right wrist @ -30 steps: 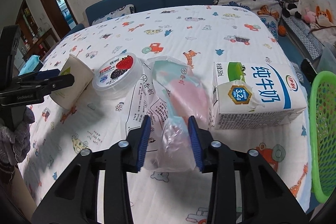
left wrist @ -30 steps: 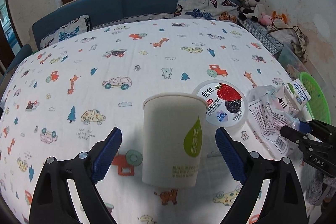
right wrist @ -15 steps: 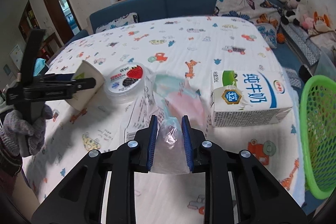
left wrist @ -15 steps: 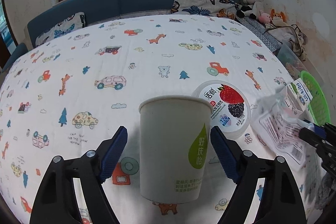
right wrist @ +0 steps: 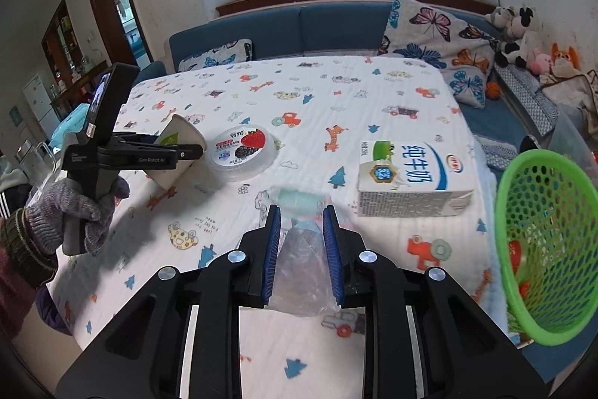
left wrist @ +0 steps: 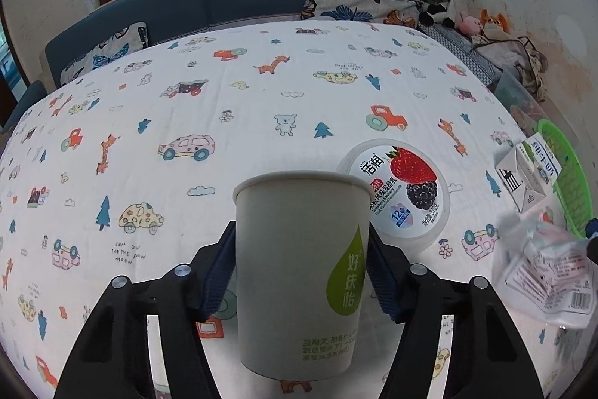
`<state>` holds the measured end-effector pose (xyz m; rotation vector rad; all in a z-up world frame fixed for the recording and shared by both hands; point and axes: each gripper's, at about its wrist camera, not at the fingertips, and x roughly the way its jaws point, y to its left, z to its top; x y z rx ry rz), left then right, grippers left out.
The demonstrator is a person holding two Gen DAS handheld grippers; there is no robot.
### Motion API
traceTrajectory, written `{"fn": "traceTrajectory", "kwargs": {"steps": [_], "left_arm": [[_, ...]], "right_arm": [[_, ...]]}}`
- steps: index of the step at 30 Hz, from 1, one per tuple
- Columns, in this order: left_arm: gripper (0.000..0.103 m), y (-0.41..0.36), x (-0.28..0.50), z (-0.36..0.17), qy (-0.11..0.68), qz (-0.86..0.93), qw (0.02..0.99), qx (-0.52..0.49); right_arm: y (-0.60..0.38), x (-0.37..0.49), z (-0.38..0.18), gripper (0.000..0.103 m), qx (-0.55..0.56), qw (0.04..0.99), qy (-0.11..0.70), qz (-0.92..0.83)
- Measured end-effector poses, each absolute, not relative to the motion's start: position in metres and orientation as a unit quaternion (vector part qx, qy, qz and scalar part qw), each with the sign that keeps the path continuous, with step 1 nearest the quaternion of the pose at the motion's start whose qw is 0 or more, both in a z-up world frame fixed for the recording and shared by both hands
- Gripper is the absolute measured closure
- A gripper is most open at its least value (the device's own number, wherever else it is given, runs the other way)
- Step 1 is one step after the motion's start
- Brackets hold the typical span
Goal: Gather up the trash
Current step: 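Lift the plastic bag with the right tool while the left holds the paper cup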
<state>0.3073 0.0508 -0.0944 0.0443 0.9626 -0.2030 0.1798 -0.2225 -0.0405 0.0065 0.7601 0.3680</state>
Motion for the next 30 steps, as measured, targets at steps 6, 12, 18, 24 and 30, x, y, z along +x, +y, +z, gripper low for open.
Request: {"fn": "traceTrajectory", "kwargs": {"steps": [6, 12, 18, 24, 30], "left_arm": [[0.043, 0.044, 0.293, -0.076, 0.442, -0.104, 0.89, 0.03], [0.043, 0.028, 0.273, -0.053, 0.417, -0.12, 0.9, 0.041], [0.043, 0.007, 0.258, -0.038, 0.401, -0.141, 0.904, 0.05], [0.043, -0.006, 0.252, -0.036, 0.399, -0.151, 0.903, 0.059], [0.043, -0.012, 0.251, -0.042, 0.403, -0.157, 0.899, 0.062]], "right_arm": [[-0.236, 0.172, -0.036, 0.086, 0.007, 0.914, 0.367, 0.171], [-0.246, 0.163, -0.04, 0.089, 0.01, 0.916, 0.367, 0.164], [-0.257, 0.153, -0.047, 0.088, 0.017, 0.913, 0.376, 0.157], [-0.264, 0.147, -0.063, 0.042, 0.019, 0.906, 0.394, 0.15], [-0.261, 0.152, -0.071, 0.026, 0.027, 0.899, 0.408, 0.155]]}}
